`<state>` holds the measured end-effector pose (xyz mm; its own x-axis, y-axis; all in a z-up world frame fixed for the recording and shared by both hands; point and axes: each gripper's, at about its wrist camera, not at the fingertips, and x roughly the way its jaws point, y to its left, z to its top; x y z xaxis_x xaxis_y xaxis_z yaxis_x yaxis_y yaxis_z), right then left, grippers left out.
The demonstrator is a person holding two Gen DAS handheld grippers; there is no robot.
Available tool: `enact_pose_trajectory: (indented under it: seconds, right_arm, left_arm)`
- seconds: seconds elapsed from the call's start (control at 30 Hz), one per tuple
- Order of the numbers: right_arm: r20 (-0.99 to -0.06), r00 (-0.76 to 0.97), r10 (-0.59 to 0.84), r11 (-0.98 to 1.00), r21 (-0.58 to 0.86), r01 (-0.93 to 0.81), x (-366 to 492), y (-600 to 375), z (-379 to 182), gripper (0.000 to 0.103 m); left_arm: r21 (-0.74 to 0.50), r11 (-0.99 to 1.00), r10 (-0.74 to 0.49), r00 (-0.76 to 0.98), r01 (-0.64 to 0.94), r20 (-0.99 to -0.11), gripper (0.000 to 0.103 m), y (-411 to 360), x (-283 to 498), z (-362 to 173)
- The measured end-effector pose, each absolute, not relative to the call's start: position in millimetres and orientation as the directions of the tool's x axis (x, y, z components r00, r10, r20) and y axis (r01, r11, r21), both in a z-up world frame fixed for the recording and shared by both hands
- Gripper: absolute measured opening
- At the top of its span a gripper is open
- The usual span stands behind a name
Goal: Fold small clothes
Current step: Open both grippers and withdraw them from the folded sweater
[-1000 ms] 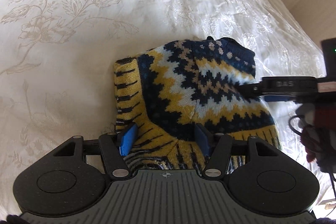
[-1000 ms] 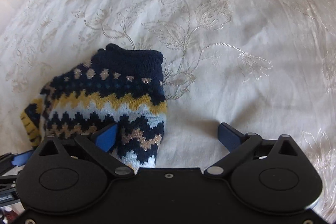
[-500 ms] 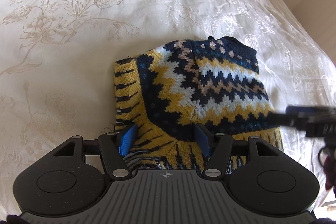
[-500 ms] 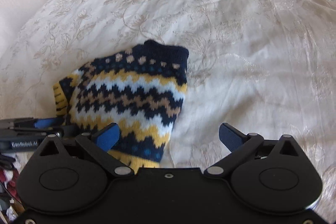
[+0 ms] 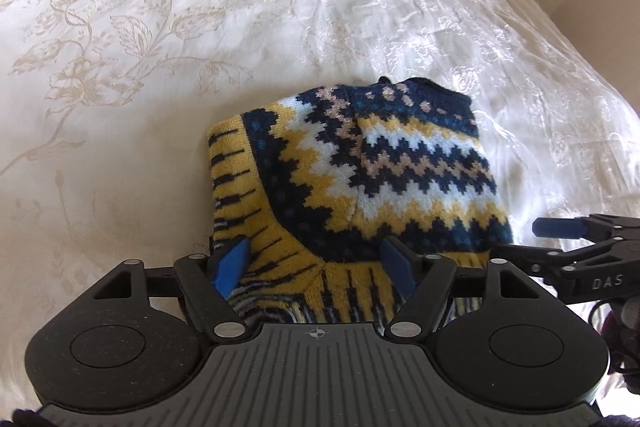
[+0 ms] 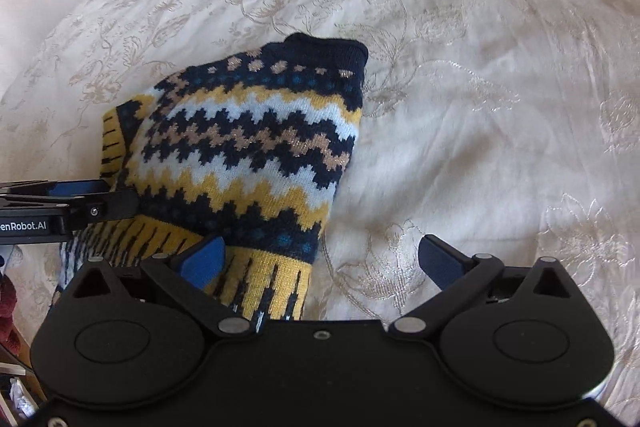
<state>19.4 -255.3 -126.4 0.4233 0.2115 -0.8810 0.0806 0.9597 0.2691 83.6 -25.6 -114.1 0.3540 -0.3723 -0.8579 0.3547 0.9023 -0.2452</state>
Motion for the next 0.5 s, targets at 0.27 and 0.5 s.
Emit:
enact_pose_trajectory:
  seconds: [0.27, 0.5]
  right_arm:
    - [-0.789, 0.572, 0.224, 0.961, 0.275, 0.003, -22, -260, -76, 0.102]
    - [-0.726, 0.661, 0.190, 0.970, 0.241, -0.013, -39, -261, -42, 0.102]
  left_arm:
    - [-0.252, 0.915, -0.377, 0.452, 0.314, -0.808, 0.099, -21, 38, -67]
    - [-0.203, 0.947, -0.315, 0.591, 0.250, -0.742, 0.100, -27, 11, -12]
